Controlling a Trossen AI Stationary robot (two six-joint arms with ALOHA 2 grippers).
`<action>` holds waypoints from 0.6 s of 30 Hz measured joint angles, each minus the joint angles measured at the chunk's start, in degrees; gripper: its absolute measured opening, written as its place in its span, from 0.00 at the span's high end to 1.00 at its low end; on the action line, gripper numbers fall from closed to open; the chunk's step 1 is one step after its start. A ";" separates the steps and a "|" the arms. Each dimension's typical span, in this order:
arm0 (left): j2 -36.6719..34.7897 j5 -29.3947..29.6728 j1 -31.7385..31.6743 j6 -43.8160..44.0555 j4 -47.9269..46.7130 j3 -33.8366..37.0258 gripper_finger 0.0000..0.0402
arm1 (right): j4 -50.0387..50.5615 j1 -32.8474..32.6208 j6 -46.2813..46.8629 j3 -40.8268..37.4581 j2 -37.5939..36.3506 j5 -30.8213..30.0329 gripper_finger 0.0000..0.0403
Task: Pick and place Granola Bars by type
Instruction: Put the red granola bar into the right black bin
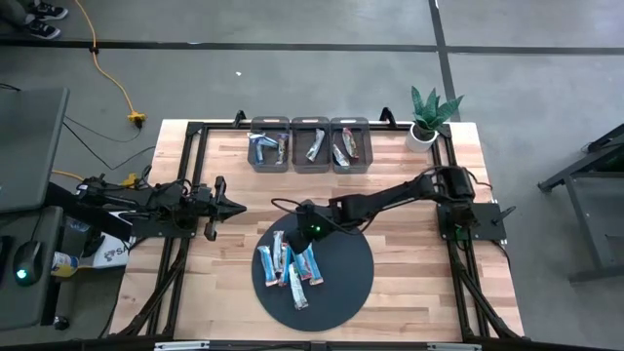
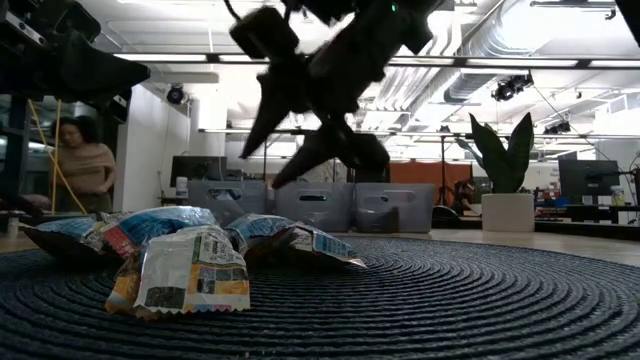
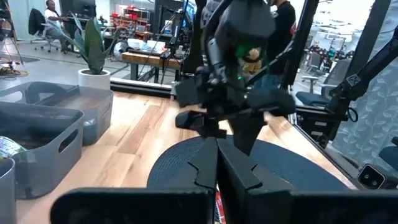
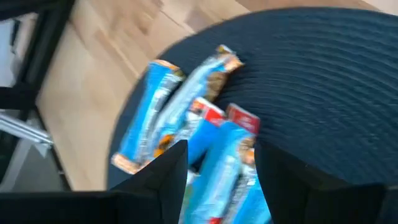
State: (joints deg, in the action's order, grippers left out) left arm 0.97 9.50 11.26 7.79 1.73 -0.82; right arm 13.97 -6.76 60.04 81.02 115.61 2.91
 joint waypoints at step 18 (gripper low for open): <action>0.00 -0.02 -0.01 0.00 -0.01 0.00 1.00 | -20.60 1.57 0.71 -12.41 0.00 7.10 0.58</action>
State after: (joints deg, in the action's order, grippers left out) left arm 0.97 9.48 11.25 7.79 1.72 -0.82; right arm -6.63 -5.19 60.74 68.61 115.61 10.01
